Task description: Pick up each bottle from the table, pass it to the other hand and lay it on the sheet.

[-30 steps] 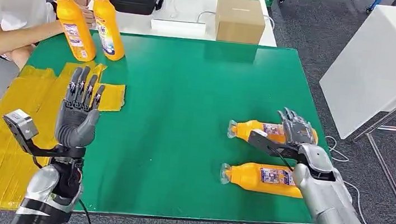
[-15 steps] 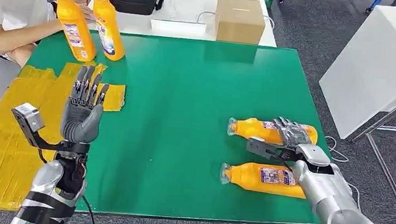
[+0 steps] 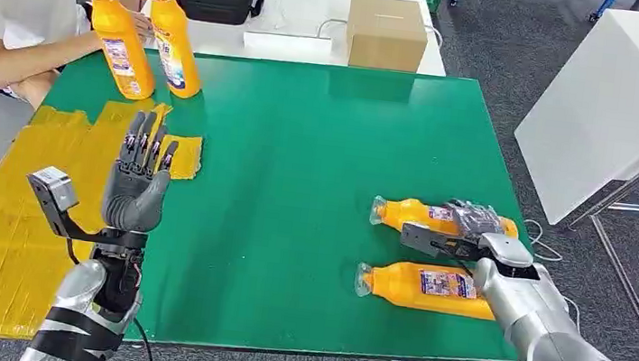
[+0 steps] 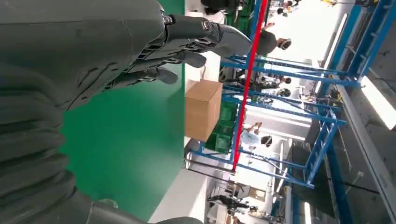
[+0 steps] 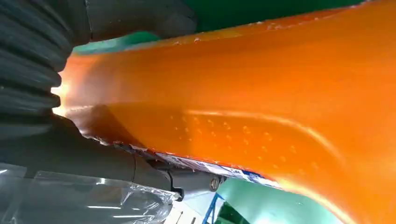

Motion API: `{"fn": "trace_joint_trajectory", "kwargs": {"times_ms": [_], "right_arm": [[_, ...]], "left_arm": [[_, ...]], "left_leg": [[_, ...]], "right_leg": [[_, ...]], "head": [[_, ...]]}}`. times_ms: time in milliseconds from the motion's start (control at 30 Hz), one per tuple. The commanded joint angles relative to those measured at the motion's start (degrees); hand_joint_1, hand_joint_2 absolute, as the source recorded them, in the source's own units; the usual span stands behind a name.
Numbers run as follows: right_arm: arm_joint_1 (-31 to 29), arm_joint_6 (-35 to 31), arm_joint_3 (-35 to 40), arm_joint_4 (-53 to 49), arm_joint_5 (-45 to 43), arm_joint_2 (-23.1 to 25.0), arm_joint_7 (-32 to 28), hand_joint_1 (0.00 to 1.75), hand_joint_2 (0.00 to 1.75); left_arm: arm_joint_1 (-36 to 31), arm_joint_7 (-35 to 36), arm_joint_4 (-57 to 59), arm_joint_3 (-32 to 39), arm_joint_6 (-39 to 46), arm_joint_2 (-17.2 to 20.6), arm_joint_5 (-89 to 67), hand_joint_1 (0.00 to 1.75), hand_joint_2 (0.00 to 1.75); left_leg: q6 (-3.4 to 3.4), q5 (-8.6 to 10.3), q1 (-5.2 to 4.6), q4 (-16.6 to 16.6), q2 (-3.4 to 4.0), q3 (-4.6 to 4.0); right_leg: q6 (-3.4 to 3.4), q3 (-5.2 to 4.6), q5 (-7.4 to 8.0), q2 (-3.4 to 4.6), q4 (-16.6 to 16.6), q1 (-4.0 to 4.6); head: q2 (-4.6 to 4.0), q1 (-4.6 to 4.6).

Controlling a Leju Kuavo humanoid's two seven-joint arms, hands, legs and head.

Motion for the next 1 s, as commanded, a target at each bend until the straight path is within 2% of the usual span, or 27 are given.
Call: {"fn": "trace_joint_trajectory", "kwargs": {"times_ms": [33,233,367,400,433,533,700,733,833,900,1000], "right_arm": [[-0.32,0.24,2.07,5.62,-0.01,0.83,0.40,1.41,1.75],[-0.31,0.14,2.13,5.68,0.02,0.94,0.43,1.40,1.75],[-0.64,0.01,2.41,5.73,0.26,1.39,0.61,1.45,1.75],[-0.77,-0.59,2.46,5.68,0.49,1.67,0.86,1.59,1.75],[-0.58,-2.46,1.75,4.99,0.11,2.03,1.19,1.75,1.75],[0.78,-10.38,-2.01,1.65,-1.82,3.78,1.91,1.75,1.75],[1.73,-12.18,-3.40,-0.79,-2.59,4.31,2.23,1.75,1.75],[3.76,-18.59,-6.92,-4.76,-4.32,5.03,1.25,1.75,1.75],[8.78,-26.52,-12.62,-16.15,-5.38,7.03,0.32,1.75,1.75],[10.65,-27.09,-13.54,-20.43,-4.82,7.29,0.80,1.75,1.75],[10.65,-27.09,-13.54,-20.43,-4.82,7.29,0.80,1.75,1.75]], "left_arm": [[-2.67,0.20,4.73,-0.09,0.21,0.11,0.24,0.00,1.75],[-2.75,0.23,4.63,0.06,0.32,0.14,0.35,0.00,1.75],[-2.92,0.26,4.74,0.16,0.41,0.11,0.43,0.00,1.75],[-2.87,0.26,4.64,0.18,0.42,0.08,0.43,0.00,1.75],[-2.67,0.28,4.29,0.33,0.42,0.06,0.50,0.00,1.75],[-1.61,0.65,2.44,0.69,0.71,0.10,0.11,0.00,1.75],[-1.03,0.85,1.48,0.74,0.80,0.16,-0.17,0.00,1.75],[-0.76,1.05,0.83,0.64,0.92,0.23,-0.68,0.00,1.75],[-0.19,1.80,-0.47,-0.56,0.71,0.70,-2.11,0.00,1.75],[-0.20,1.99,-0.62,-1.20,0.65,0.77,-2.62,0.00,1.75],[-0.20,1.99,-0.62,-1.20,0.65,0.77,-2.62,0.00,1.75]], "left_leg": [[-0.10,-0.01,0.04,-0.09,-0.09,0.18],[-0.14,-0.04,0.06,-0.13,-0.06,0.30],[-0.08,-0.02,0.04,-0.07,-0.05,0.17],[-0.10,-0.04,0.05,-0.08,-0.05,0.21],[-0.10,-0.04,0.05,-0.07,-0.02,0.21],[-0.08,-0.04,0.05,-0.06,0.02,0.17],[-0.12,-0.08,0.03,-0.06,0.15,0.16],[-0.11,-0.08,0.02,-0.06,0.14,0.14],[-0.10,-0.09,0.05,-0.06,0.14,0.11],[-0.08,-0.07,0.04,-0.03,0.11,-0.03],[-0.08,-0.06,0.04,-0.03,0.03,-0.03]], "right_leg": [[-0.05,0.21,-0.05,-0.16,-0.09,0.05],[-0.07,0.33,-0.06,-0.17,-0.14,0.06],[-0.04,0.20,-0.04,-0.11,-0.08,0.04],[-0.05,0.24,-0.05,-0.12,-0.10,0.06],[-0.05,0.23,-0.04,-0.08,-0.09,0.06],[-0.05,0.18,-0.03,-0.03,-0.07,0.05],[-0.07,0.13,-0.05,0.07,-0.01,0.03],[-0.06,0.12,-0.05,0.07,-0.01,0.03],[-0.06,0.10,-0.04,0.08,-0.03,0.05],[-0.04,-0.01,-0.03,0.07,0.02,0.03],[-0.04,0.00,-0.06,-0.04,0.02,0.03]], "head": [[0.00,0.00],[0.00,0.04],[0.00,0.04],[0.00,0.04],[0.00,0.04],[0.00,0.04],[0.00,0.02],[0.00,0.04],[0.00,0.04],[0.00,0.04],[0.00,0.04]]}}
